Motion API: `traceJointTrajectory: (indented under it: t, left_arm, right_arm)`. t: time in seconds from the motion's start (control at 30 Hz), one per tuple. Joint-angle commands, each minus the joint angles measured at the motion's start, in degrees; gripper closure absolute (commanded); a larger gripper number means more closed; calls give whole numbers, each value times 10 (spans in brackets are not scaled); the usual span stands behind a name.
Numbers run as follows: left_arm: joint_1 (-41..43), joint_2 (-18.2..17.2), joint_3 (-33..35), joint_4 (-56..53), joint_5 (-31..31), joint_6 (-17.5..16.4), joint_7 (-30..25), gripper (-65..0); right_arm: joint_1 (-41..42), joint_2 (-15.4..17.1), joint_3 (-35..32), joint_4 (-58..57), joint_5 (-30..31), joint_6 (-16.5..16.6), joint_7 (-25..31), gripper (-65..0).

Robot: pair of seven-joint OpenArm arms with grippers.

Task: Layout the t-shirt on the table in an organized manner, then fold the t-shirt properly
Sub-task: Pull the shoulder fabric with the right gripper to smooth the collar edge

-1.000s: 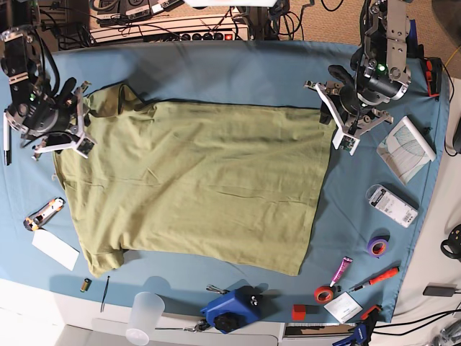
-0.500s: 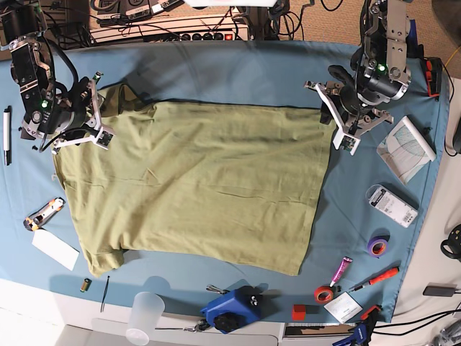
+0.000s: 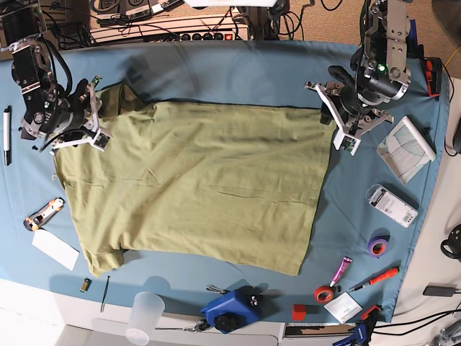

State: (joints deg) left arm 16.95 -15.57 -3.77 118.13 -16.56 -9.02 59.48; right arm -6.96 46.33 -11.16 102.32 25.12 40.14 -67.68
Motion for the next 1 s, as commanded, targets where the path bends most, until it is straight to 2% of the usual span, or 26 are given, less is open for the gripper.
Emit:
traceJointTrajectory:
  t: [0.0,0.23,0.47,0.63,0.87,0.97]
  left_arm:
    - [-3,-3,-1,11,-2,0,-10,-198]
    - [-3,-3,-1,11,-2,0,-10,-198]
    - [-3,-3,-1,11,-2,0,-10,-198]
    - [-3,-3,-1,11,-2,0,-10,-198]
    - [-3,-3,-1,11,-2,0,-10,-198]
    - [-3,-3,-1,11,-2,0,-10,-198]
  right_arm:
    - [8,11,-3,7,-2,-1,1,-253]
    - [8,11,-49,7,-3,-1,-7,-237]
    - [8,11,-51,7,-8,-1,-9,-1]
    - [8,11,-50,8,-7,-1,-11,0]
    - [8,12,-49,38,-5,-1,-41,0]
    - [8,11,-49,64,-5,-22,-41,0]
